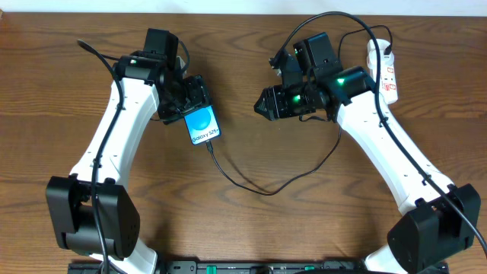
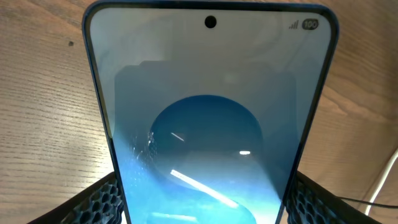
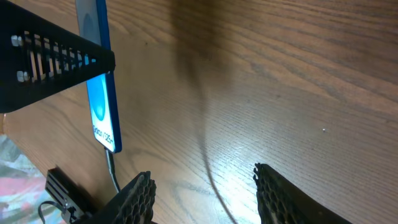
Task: Plug charger to phone and switch on socket
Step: 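Lower the phone with the left gripper flat onto the table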
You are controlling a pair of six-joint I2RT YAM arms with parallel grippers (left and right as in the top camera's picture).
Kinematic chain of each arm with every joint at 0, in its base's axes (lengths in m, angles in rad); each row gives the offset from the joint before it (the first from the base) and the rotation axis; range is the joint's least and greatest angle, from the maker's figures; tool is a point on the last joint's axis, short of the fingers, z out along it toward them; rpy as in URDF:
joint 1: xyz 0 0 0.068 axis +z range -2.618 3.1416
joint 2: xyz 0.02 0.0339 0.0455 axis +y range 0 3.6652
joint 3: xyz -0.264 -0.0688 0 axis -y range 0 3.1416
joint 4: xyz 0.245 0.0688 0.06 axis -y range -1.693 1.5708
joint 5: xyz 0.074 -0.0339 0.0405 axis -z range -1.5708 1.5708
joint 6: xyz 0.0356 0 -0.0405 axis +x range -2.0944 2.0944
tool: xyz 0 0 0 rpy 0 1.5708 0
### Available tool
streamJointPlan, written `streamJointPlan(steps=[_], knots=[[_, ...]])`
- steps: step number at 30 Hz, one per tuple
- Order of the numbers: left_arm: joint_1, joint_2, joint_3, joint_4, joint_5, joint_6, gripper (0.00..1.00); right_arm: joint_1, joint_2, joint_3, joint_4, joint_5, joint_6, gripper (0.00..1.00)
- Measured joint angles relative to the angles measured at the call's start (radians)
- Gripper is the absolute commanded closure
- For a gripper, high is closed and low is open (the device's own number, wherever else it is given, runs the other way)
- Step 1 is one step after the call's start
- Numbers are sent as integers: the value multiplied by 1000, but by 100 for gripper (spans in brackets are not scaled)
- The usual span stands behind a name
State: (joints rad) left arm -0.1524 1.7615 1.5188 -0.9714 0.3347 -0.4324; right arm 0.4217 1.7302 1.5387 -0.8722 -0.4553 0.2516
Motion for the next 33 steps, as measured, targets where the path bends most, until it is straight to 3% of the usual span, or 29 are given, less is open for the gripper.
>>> streamJointPlan(steps=[10, 16, 33], knots=[[-11, 0, 0, 19, -2, 119, 92, 0, 0, 0, -37, 32, 2, 48], [-72, 8, -4, 46, -88, 171, 93, 0, 0, 0, -47, 64, 4, 45], [-126, 241, -7, 209, -158, 168, 93, 0, 0, 0, -60, 76, 4, 42]])
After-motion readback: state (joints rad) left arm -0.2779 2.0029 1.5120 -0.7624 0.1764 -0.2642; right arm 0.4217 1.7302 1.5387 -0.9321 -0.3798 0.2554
